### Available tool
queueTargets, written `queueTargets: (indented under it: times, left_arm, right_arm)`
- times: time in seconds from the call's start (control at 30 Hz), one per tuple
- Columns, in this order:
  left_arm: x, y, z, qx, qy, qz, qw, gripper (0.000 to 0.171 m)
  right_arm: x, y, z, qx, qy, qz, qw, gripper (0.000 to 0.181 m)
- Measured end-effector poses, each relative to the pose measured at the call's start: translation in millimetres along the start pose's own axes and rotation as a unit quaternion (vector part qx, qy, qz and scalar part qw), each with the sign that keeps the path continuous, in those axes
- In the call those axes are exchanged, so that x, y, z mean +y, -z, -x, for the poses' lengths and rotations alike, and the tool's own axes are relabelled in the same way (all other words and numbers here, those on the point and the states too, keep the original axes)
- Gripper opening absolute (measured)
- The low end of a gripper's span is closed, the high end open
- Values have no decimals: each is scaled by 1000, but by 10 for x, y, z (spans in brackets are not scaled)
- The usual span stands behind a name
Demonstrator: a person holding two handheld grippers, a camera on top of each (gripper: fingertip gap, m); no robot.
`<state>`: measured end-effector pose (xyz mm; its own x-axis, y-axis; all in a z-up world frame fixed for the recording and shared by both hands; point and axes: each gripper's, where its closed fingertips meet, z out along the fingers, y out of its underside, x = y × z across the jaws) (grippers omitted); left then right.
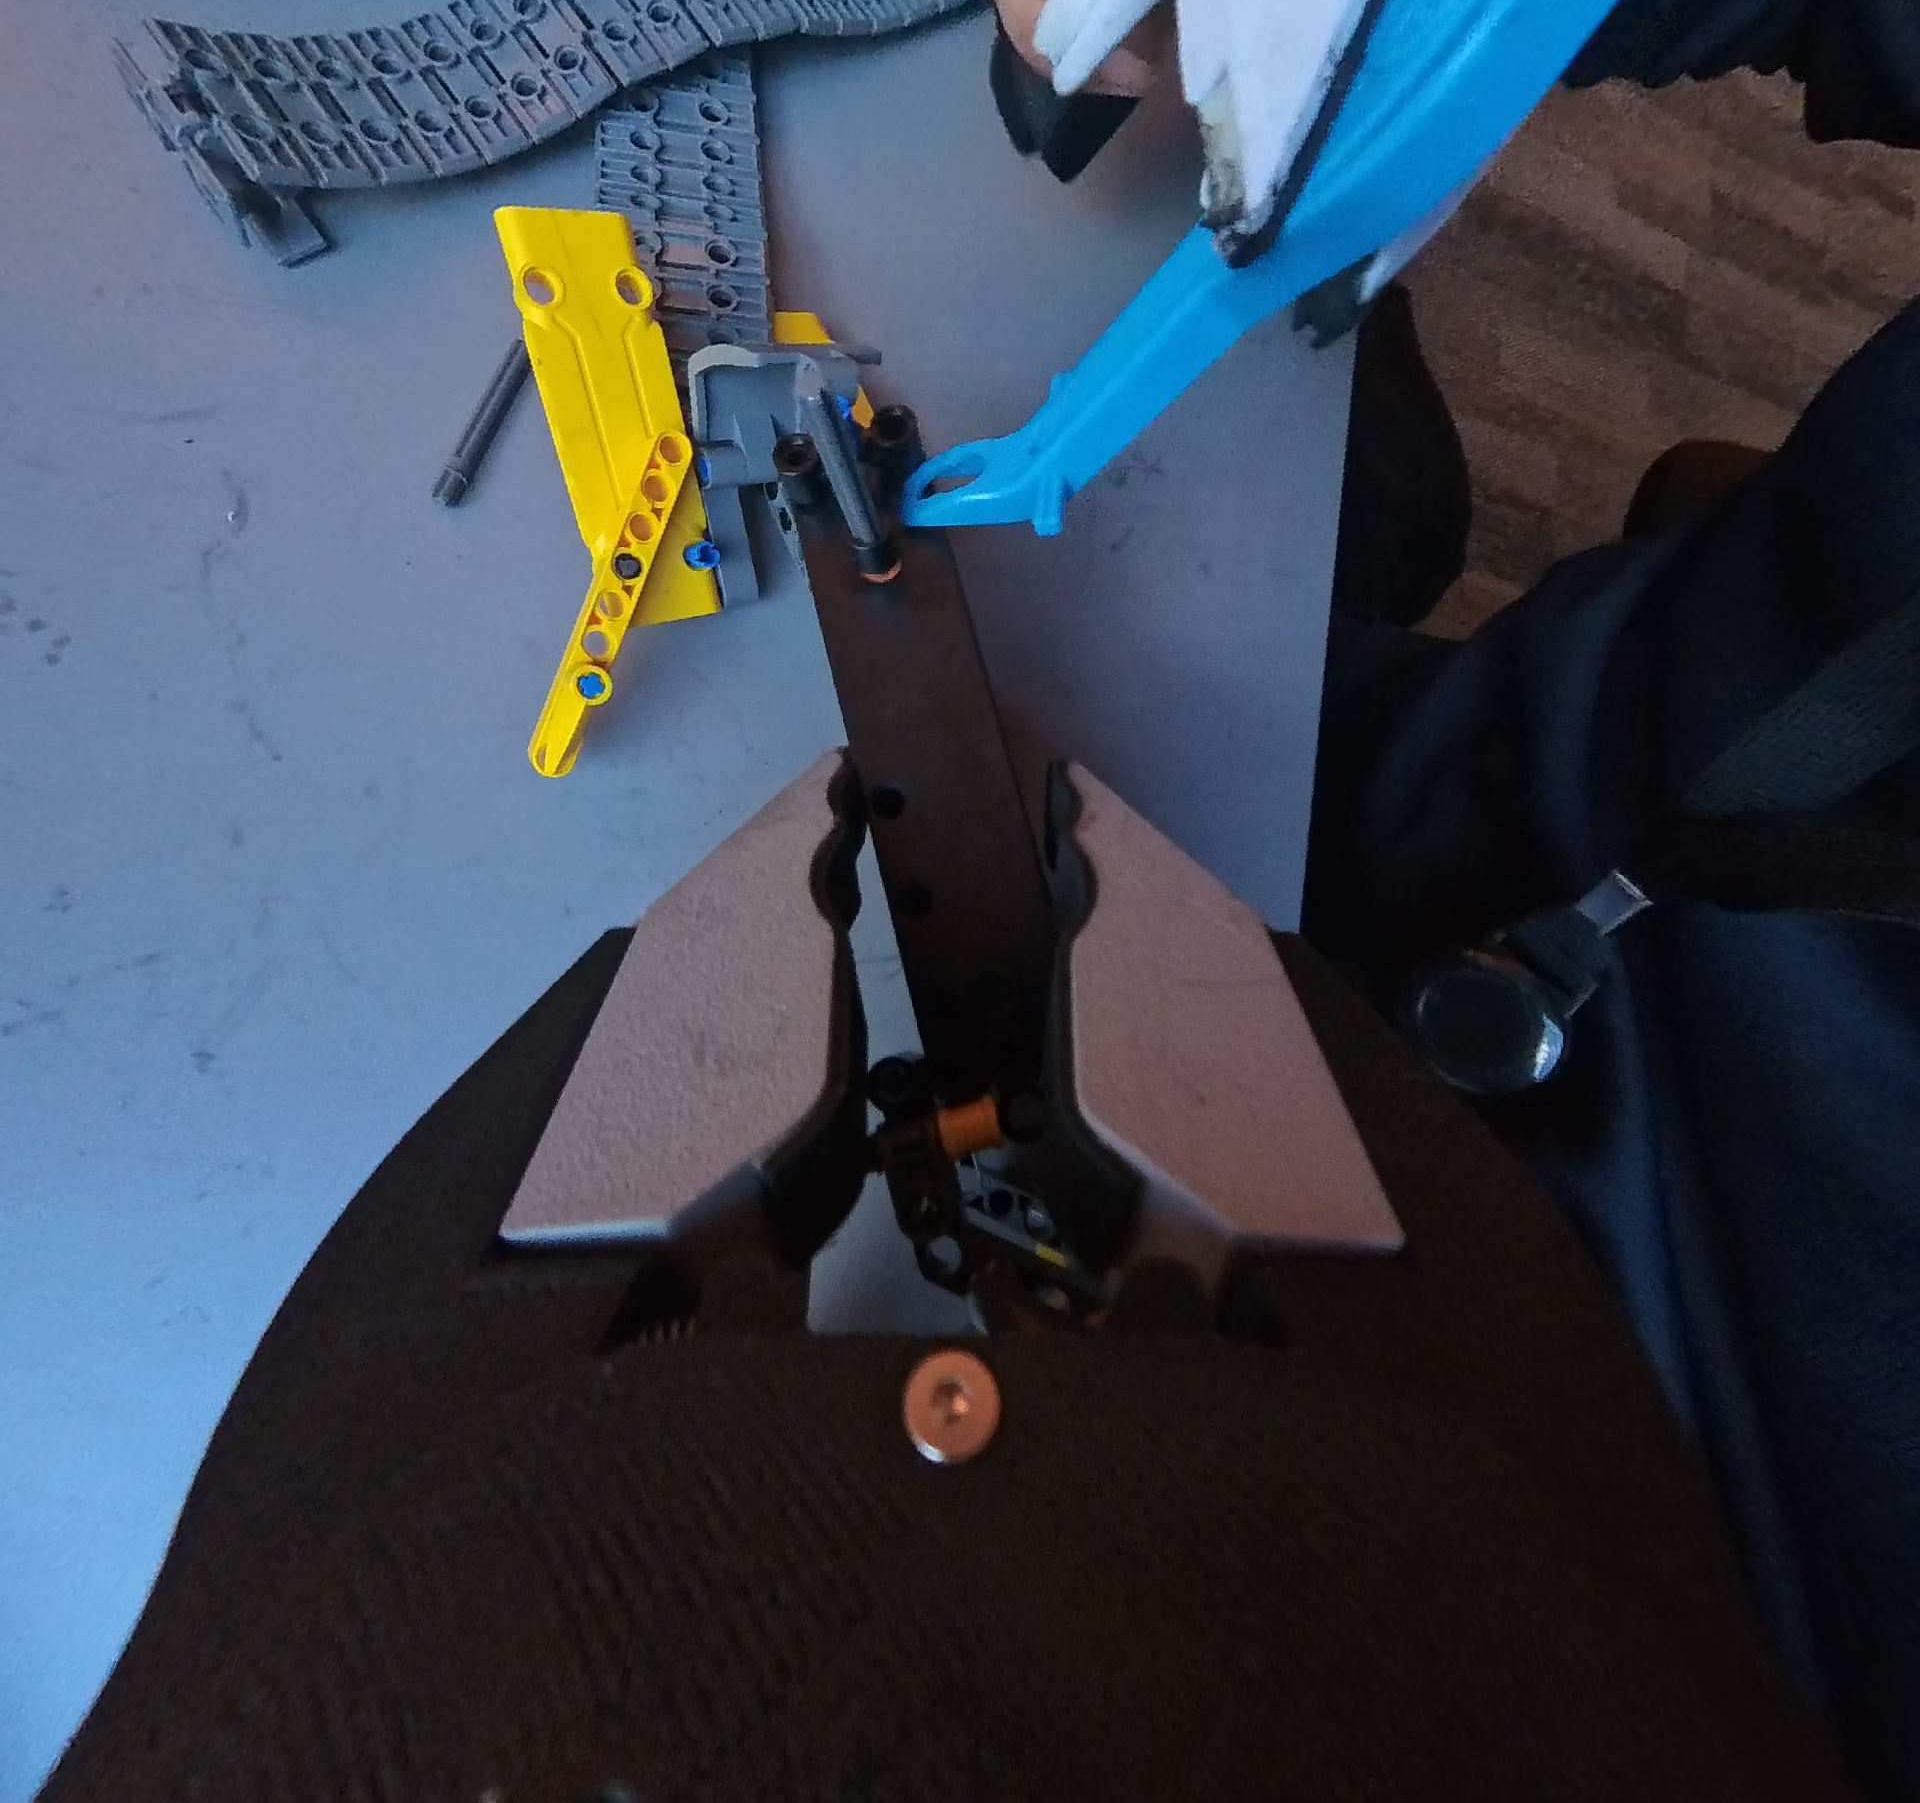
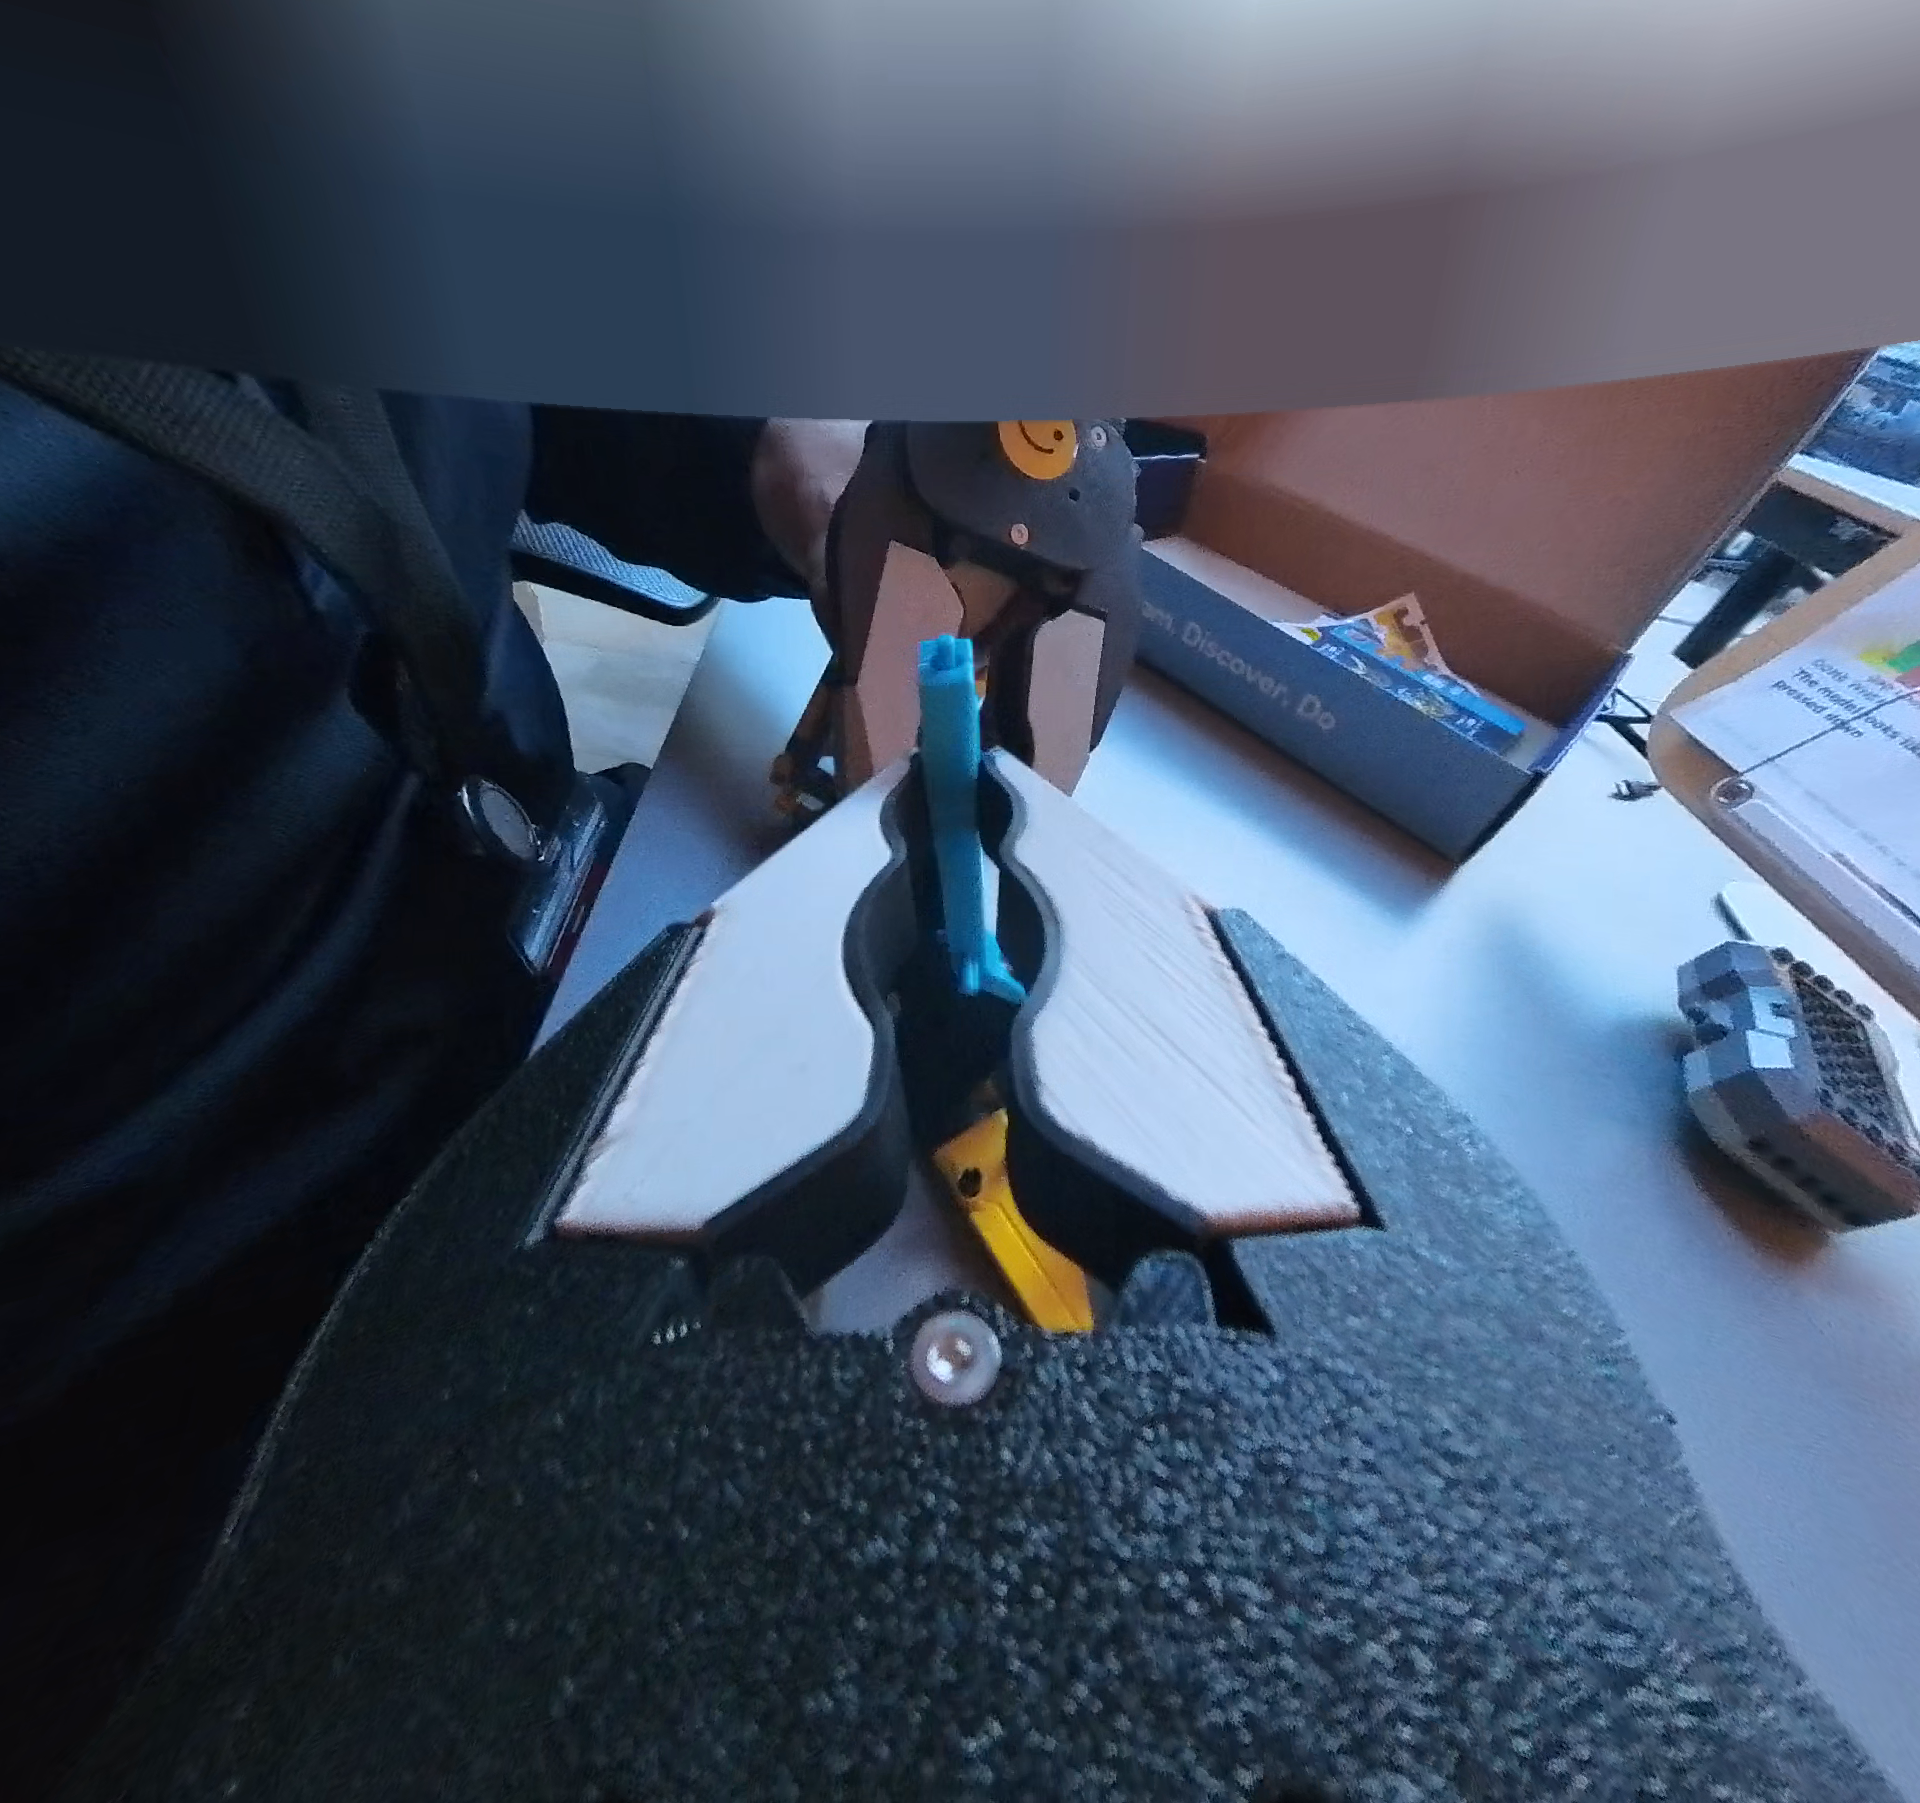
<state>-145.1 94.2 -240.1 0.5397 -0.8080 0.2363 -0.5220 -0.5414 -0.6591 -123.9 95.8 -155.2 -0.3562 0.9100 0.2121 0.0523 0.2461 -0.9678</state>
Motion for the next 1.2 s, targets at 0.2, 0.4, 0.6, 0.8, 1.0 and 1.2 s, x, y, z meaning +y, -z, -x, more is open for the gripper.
queueTargets:
  times: [0.2, 0.4, 0.6, 0.8, 1.0, 1.2]
  left_arm:
    - [0, 0, 5, -1, 4, 0, 1000, 33]
    - [0, -1, -3, -2, 0, 0, 1000, 33]
    - [3, -1, -5, -2, 1, -1, 1000, 33]
    - [7, 4, 5, -1, 8, -1, 1000, 33]
    - [10, 6, 8, -2, 11, -2, 1000, 34]
    - [11, 5, 6, -3, 10, -2, 1000, 34]
  right_arm:
    - [63, -95, 112, -35, 123, 85, 988, 5]
    - [72, -75, 66, -89, 67, 101, 989, 4]
    - [36, 11, -36, -76, 10, 24, 997, 5]
    - [116, -11, 34, -102, 147, 100, 979, 5]
    - [112, 21, 26, -75, 66, 24, 995, 5]
    - [116, 3, 56, -54, 134, 25, 989, 5]
